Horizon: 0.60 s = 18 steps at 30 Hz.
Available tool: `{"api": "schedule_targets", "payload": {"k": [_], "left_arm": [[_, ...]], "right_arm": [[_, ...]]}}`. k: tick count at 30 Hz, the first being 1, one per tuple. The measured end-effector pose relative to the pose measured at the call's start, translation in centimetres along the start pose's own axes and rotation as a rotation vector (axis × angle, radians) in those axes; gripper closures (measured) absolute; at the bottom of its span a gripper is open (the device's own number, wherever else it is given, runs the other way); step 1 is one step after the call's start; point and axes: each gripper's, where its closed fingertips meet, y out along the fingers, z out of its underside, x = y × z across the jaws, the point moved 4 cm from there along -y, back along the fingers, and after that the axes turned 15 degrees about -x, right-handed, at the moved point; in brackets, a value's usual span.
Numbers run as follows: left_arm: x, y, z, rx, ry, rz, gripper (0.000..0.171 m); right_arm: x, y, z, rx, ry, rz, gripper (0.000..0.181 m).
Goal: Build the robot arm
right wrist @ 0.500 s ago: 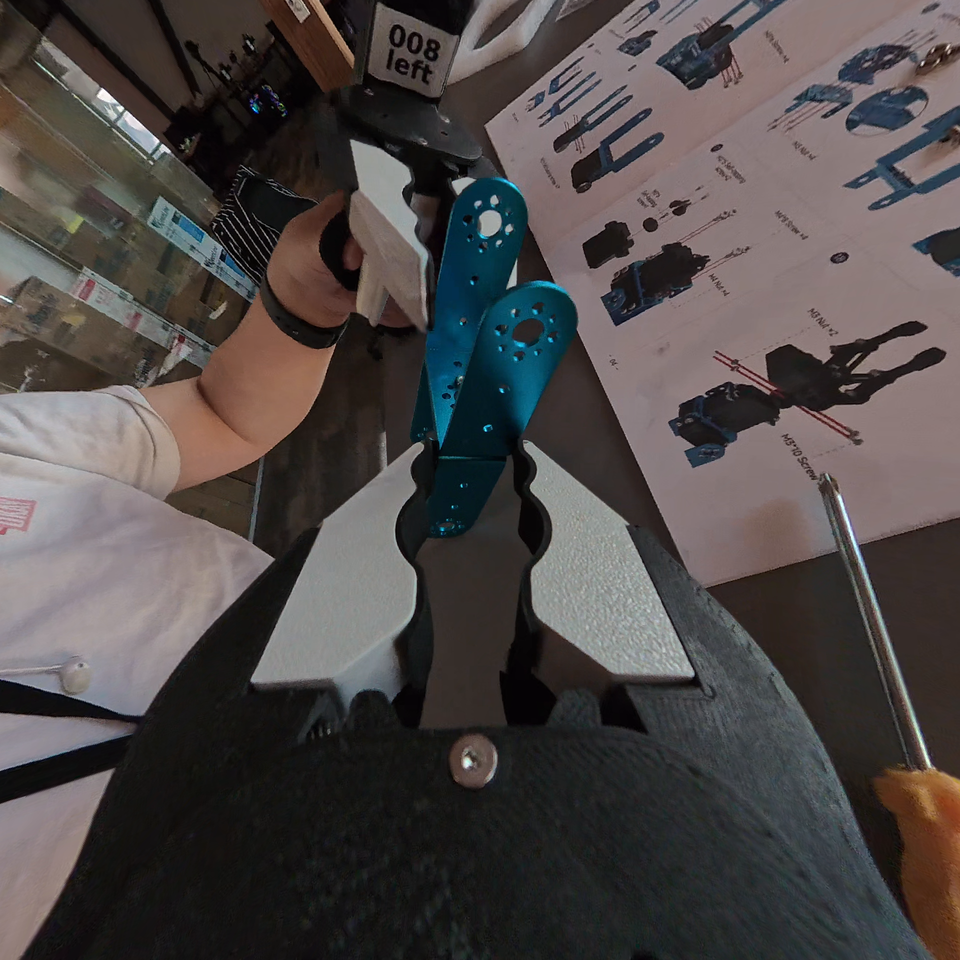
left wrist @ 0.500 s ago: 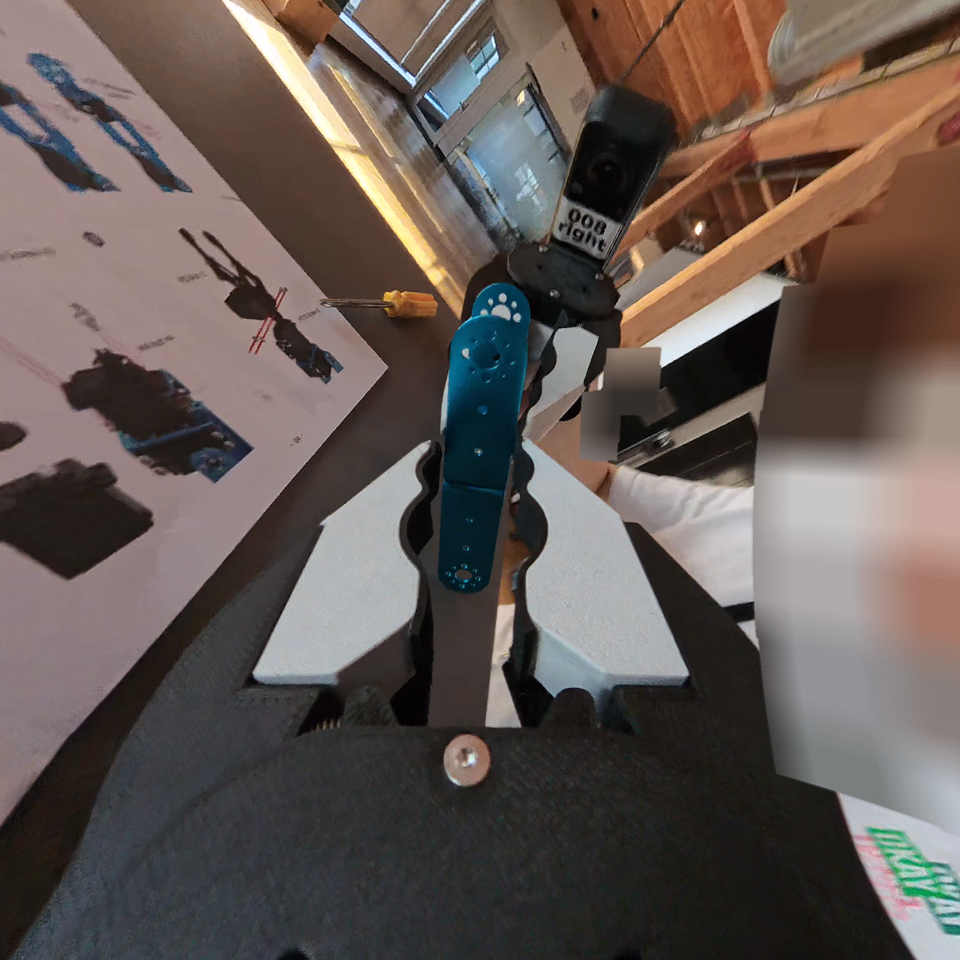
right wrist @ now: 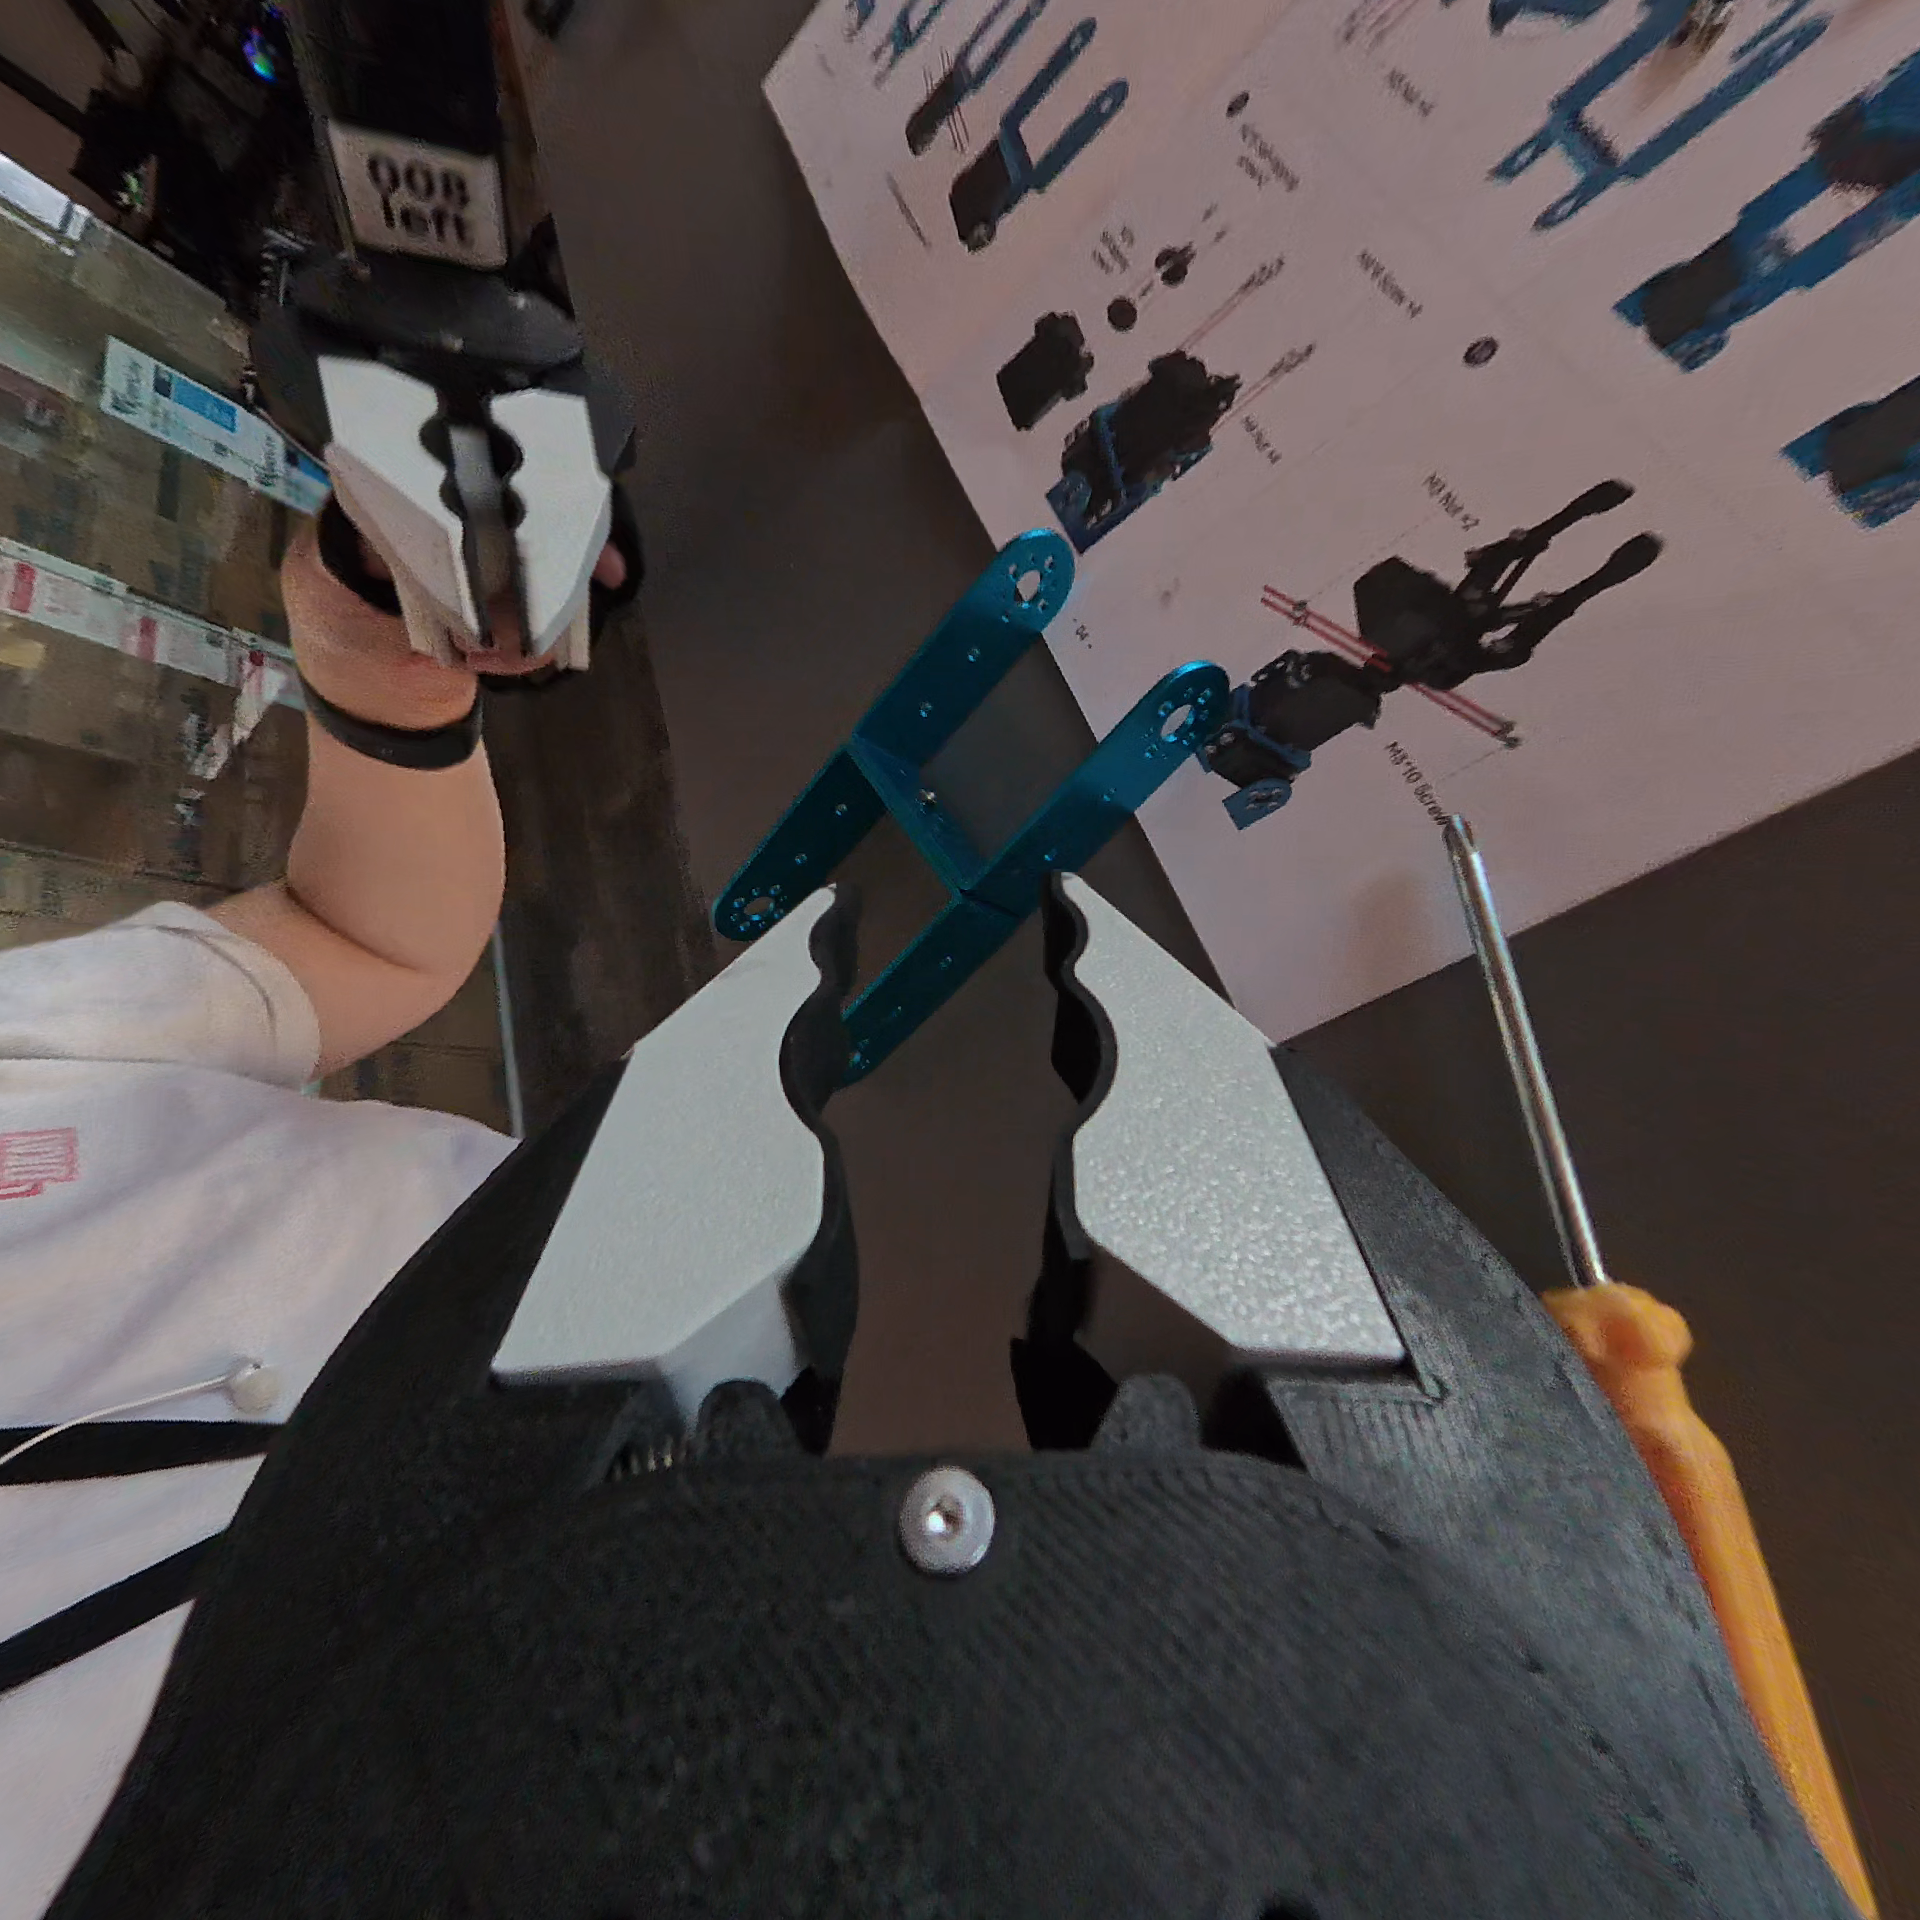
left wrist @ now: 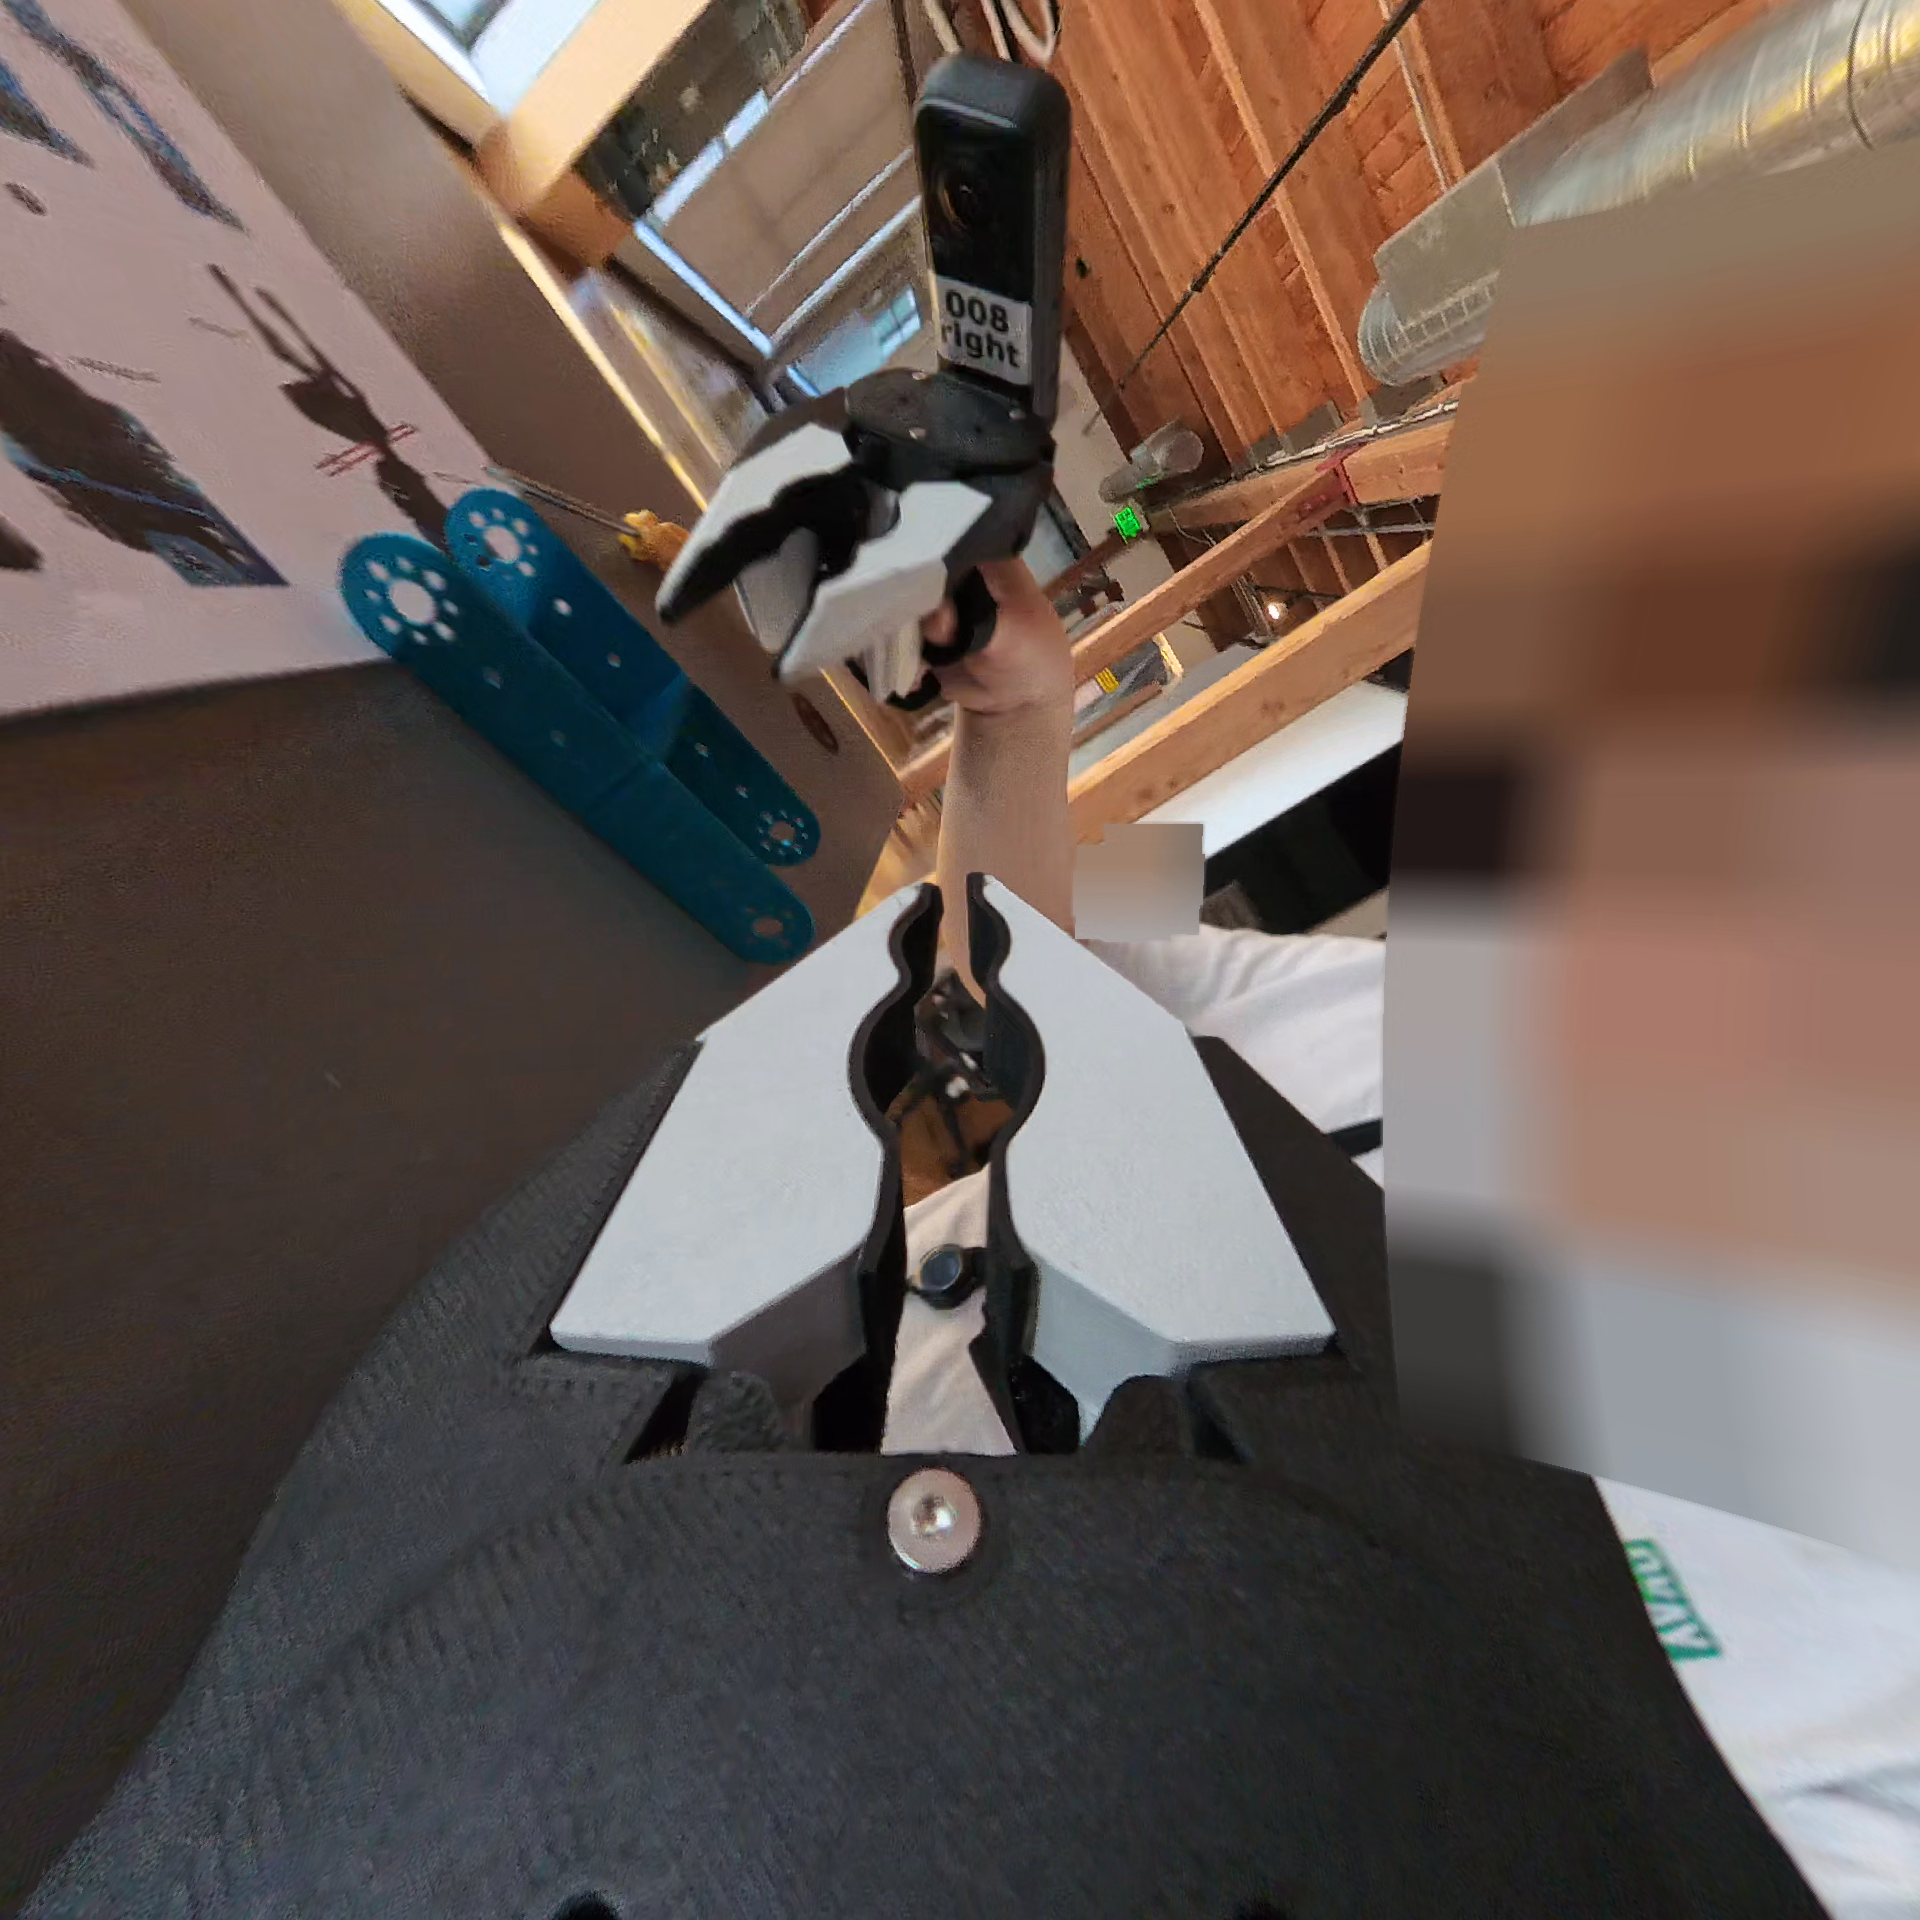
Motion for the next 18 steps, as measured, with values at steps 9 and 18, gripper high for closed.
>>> {"api": "schedule_targets", "payload": {"k": [9, 18], "left_arm": [[-10.6, -12.0, 16.1, -0.634, 0.888, -0.464, 0.162], [-8.6, -22.2, 35.7, -0.917, 0.863, -1.112, 0.146]], "right_arm": [[15.4, -2.3, 6.8, -0.42, -0.936, -0.476, 0.146], [4.2, 15.7, 36.7, 0.16, -0.713, -0.383, 0.152]]}}
